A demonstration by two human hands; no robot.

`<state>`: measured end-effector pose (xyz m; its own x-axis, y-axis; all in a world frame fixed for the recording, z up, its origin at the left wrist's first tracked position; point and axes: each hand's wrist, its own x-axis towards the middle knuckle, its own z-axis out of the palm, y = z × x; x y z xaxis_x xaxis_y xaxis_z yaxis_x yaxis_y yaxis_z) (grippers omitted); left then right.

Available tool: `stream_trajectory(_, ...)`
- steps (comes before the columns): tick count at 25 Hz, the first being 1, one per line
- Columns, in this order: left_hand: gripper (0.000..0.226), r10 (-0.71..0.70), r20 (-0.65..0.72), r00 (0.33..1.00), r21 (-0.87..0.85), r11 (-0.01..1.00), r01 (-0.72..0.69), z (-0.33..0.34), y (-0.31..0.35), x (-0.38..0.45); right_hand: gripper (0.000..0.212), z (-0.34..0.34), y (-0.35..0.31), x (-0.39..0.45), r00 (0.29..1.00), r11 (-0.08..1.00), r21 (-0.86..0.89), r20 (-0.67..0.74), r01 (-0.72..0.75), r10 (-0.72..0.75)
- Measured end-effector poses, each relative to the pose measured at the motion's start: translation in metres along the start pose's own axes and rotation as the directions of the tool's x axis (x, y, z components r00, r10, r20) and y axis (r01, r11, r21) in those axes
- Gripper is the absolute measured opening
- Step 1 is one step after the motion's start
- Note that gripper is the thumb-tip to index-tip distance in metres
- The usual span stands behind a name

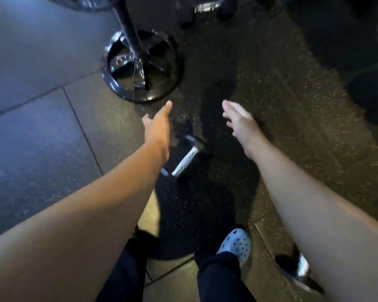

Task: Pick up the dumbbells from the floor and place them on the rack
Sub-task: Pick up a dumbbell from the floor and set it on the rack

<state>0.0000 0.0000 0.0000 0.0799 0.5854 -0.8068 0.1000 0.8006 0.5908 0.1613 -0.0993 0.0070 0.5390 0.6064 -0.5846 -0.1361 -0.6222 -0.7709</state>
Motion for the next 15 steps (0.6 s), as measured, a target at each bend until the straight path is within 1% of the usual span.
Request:
stream_trajectory(1,0.088,0.015,-0.061,0.998,0.000,1.000,-0.015,-0.001,-0.016,0.016,0.047,0.010,0.018,0.018,1.000,1.000,-0.016,0.008,0.024,-0.024)
stream_trajectory(2,0.092,0.020,-0.131,0.991,0.027,0.999,-0.016,-0.002,-0.033,0.035,0.048,0.020,0.035,0.036,0.999,0.996,-0.074,0.010,0.044,-0.043)
stream_trajectory(5,0.097,-0.023,-0.279,0.960,0.037,0.999,0.034,-0.009,-0.090,0.083,0.053,0.052,0.087,0.083,0.997,0.968,-0.245,0.063,0.062,-0.048)
stream_trajectory(8,0.099,-0.034,-0.466,0.884,0.089,0.992,0.085,-0.028,-0.133,0.116,0.056,0.083,0.124,0.114,0.991,0.920,-0.383,0.124,0.086,-0.041)
stream_trajectory(10,0.099,-0.062,-0.542,0.838,0.127,0.980,0.154,-0.037,-0.152,0.134,0.057,0.102,0.142,0.133,0.985,0.865,-0.487,0.170,0.122,-0.043)
stream_trajectory(11,0.099,-0.103,-0.562,0.821,0.126,0.970,0.208,-0.040,-0.161,0.140,0.055,0.111,0.150,0.140,0.980,0.822,-0.552,0.193,0.144,-0.042)
stream_trajectory(12,0.096,-0.172,-0.575,0.800,0.107,0.953,0.282,-0.040,-0.169,0.147,0.051,0.117,0.156,0.146,0.977,0.773,-0.613,0.209,0.162,-0.039)
stream_trajectory(13,0.092,-0.267,-0.554,0.789,0.064,0.931,0.361,-0.039,-0.174,0.154,0.046,0.120,0.160,0.152,0.976,0.725,-0.667,0.214,0.169,-0.030)
stream_trajectory(14,0.086,-0.369,-0.495,0.787,0.014,0.902,0.432,-0.038,-0.178,0.159,0.040,0.121,0.163,0.158,0.980,0.695,-0.702,0.199,0.155,-0.017)
stream_trajectory(15,0.077,-0.468,-0.408,0.784,-0.018,0.863,0.506,-0.036,-0.182,0.162,0.037,0.121,0.164,0.162,0.986,0.687,-0.718,0.164,0.113,0.009)
